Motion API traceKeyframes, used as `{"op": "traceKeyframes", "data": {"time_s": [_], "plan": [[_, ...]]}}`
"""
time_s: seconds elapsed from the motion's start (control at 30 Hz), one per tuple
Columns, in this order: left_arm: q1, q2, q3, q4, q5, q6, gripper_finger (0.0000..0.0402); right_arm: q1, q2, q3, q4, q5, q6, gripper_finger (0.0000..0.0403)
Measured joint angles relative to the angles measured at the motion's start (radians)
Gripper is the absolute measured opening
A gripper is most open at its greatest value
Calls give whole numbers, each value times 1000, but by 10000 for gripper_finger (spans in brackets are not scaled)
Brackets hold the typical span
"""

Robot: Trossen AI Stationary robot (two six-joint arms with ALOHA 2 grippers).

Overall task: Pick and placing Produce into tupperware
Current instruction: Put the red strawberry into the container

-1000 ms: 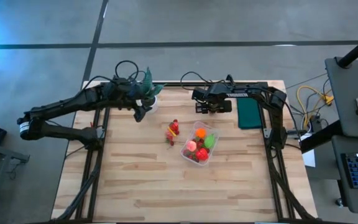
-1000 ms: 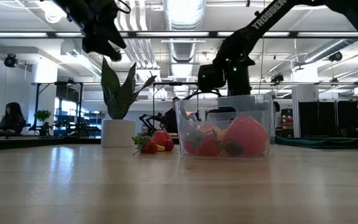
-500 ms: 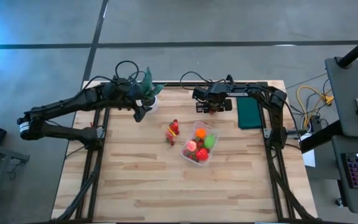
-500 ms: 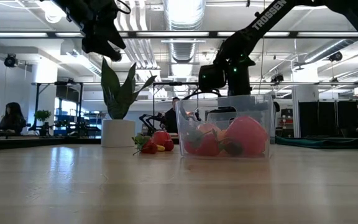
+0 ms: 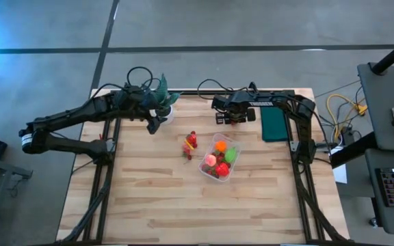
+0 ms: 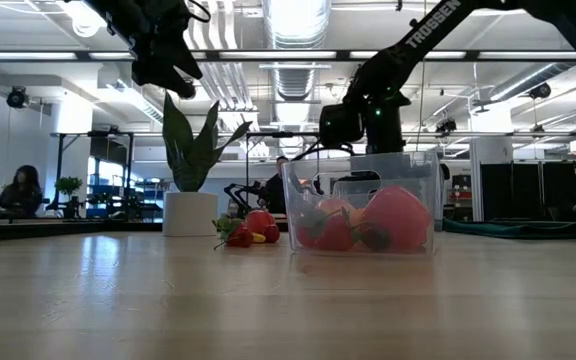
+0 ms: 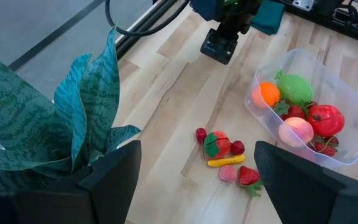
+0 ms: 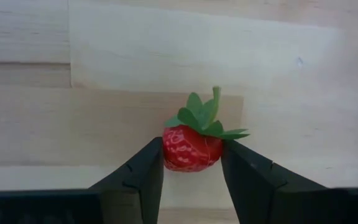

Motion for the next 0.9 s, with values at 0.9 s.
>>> {"op": "traceKeyframes", "data": {"time_s": [0.9], "plan": [[0, 87, -15, 75, 1, 24, 299, 437, -334, -37, -61, -192, -34, 172]]}}
